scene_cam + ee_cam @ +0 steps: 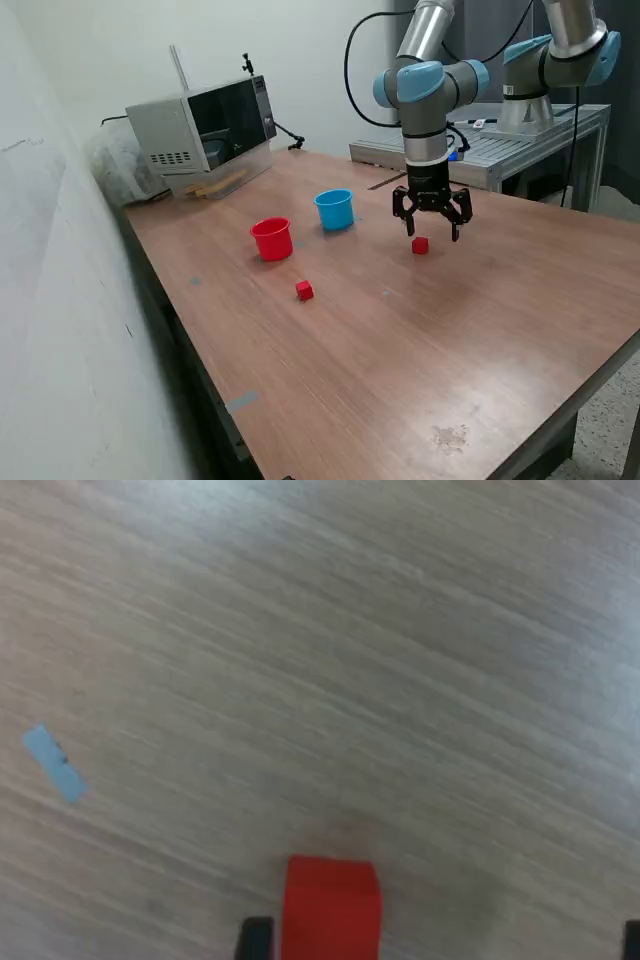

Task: Place red objects in the red bin, and blue objects in the blue bin.

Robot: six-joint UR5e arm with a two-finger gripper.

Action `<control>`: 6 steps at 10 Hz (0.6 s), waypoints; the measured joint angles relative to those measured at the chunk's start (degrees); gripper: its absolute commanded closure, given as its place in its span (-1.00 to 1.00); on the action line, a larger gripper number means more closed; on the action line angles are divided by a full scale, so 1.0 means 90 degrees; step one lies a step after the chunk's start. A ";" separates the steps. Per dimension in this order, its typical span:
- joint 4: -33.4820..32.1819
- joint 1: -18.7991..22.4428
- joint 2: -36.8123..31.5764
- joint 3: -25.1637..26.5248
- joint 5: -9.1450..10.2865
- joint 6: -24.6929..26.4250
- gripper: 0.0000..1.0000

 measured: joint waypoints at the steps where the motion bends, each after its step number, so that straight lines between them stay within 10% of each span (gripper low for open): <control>1: -0.0001 -0.0001 0.0022 -0.0001 0.0002 -0.0042 1.00; 6: -0.0048 -0.0139 0.0058 -0.0011 0.0010 -0.0139 1.00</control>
